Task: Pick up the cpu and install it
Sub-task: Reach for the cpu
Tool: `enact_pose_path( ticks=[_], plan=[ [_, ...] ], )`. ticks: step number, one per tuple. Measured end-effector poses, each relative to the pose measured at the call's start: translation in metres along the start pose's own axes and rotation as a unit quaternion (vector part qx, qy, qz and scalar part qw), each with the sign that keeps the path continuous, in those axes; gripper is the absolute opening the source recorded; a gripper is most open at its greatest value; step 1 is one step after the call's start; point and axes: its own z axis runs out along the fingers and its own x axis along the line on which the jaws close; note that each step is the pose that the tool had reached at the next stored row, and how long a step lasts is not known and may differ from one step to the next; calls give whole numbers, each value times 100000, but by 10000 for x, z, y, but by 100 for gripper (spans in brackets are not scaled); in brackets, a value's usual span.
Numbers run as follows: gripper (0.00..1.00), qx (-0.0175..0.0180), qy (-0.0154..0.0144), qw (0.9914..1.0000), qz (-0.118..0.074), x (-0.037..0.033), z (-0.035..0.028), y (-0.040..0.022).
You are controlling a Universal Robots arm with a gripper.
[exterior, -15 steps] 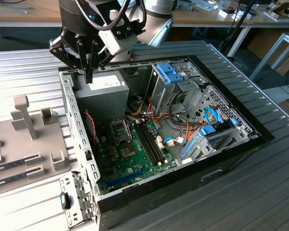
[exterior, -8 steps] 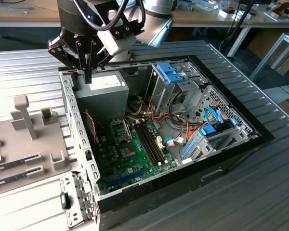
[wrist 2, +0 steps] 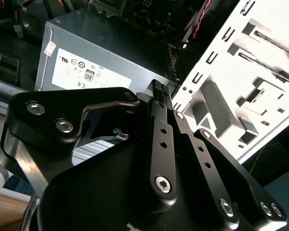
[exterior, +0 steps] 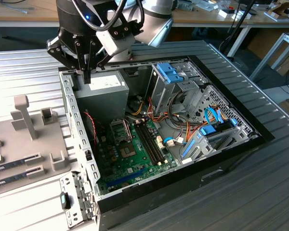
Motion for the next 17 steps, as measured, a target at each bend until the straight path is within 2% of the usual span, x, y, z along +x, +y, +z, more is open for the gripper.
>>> enact_pose_path(
  ticks=[17],
  plan=[
    [11,-2,-2,100000,2,35,6,-3]
  ],
)
